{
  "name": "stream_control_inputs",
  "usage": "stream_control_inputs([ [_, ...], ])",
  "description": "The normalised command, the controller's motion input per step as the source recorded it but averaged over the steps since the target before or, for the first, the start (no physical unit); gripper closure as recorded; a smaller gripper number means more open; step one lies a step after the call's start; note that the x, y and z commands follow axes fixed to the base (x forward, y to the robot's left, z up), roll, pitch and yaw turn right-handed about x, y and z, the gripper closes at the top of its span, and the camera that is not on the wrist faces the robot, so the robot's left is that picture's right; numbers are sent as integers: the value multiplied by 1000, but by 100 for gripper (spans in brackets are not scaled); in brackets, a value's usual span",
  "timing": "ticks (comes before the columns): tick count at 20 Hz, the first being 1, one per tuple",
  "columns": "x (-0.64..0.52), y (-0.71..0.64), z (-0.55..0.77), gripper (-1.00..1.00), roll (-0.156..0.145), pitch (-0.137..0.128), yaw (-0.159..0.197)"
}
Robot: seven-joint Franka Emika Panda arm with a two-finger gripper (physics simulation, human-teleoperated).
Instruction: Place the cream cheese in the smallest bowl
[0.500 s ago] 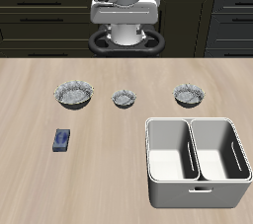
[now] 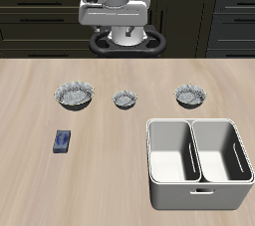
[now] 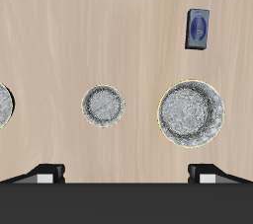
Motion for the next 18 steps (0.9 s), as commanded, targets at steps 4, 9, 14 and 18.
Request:
stream_control_inputs([
  [4,209,-386,4,-100,-14,23,25],
  [9,178,-347,-10,-100,-6,20,-2],
  [14,162,-374,-58,-100,4,51,-34],
  [18,89,-356,36,-100,-38,-4,-53],
])
